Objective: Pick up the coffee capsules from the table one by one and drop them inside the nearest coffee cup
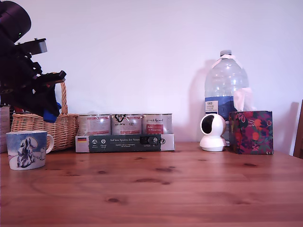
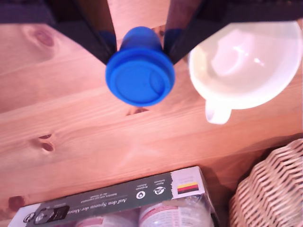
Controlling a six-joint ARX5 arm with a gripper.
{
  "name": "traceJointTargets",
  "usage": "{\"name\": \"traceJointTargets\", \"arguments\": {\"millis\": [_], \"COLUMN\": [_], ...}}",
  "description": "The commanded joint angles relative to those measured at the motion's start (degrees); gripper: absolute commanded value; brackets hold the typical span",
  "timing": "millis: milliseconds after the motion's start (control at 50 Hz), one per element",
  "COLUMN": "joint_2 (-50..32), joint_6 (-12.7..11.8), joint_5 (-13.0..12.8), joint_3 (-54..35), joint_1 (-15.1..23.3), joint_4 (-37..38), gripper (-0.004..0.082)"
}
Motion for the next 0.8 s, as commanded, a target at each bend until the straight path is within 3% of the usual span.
{"name": "traceJointTargets", "arguments": {"millis": [0,340,780], "joint_2": [-1.9,-2.3,-2.2], "joint_6": [-0.3,-0.3,0.4], "joint_5": [0.1,0.5,0.9], "joint_3": [-1.2,-1.2,-0.3], "joint_1": [1.3,5.0,6.9], "joint_4": [0.3,-0.1,-3.4], "gripper": [0.0178,0.0178,0.0178]}}
